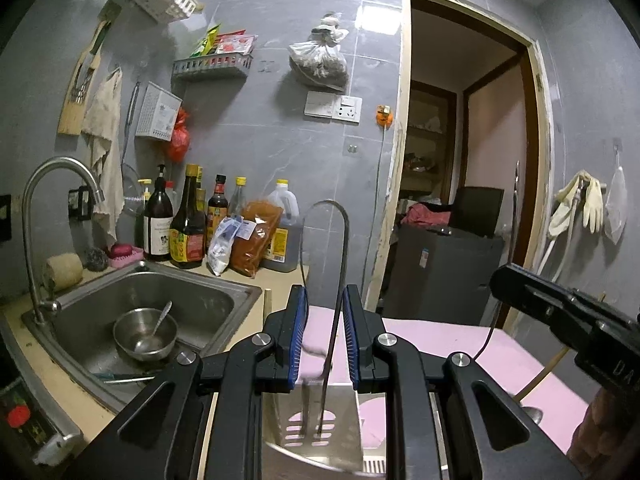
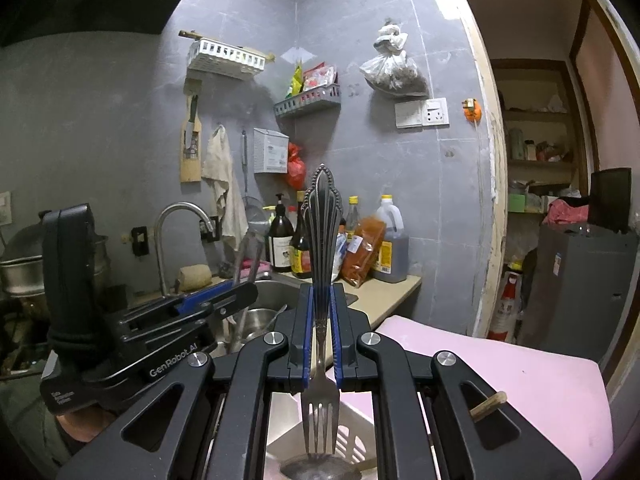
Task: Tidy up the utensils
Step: 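Carry the tongs and fork over the white basket and lower them in, then open the left tool to drop the tongs while the right tool releases the fork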
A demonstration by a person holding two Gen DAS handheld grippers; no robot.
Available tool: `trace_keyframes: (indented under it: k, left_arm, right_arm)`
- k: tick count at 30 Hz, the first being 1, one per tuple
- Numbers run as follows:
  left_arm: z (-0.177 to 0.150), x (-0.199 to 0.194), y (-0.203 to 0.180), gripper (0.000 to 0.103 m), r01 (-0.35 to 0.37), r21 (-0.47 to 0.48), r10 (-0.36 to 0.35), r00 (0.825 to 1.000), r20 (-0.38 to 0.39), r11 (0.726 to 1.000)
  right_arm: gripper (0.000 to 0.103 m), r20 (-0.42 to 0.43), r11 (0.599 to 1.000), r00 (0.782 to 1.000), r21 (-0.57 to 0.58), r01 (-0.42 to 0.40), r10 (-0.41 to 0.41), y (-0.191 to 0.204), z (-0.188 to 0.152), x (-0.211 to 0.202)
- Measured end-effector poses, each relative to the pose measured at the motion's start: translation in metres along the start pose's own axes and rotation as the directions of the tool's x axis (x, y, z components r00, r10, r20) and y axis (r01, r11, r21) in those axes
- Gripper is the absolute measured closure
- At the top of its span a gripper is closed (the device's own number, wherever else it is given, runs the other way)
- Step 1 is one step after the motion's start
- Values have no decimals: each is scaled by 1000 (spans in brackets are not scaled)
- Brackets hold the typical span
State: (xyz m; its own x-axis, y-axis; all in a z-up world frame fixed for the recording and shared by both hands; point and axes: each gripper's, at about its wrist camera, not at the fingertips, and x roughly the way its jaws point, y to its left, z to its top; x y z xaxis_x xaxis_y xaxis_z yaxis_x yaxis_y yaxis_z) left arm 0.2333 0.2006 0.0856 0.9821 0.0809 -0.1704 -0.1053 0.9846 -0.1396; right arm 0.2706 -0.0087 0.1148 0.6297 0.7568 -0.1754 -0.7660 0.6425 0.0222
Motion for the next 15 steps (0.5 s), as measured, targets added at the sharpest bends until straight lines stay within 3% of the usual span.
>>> trace_keyframes:
  k: [15]
  left_arm:
    - [0,-3,12,87,43,-78,-46,998,-43,996]
  right_arm:
    - [98,-17,1000,1000,10,8,-8,-2,1,6]
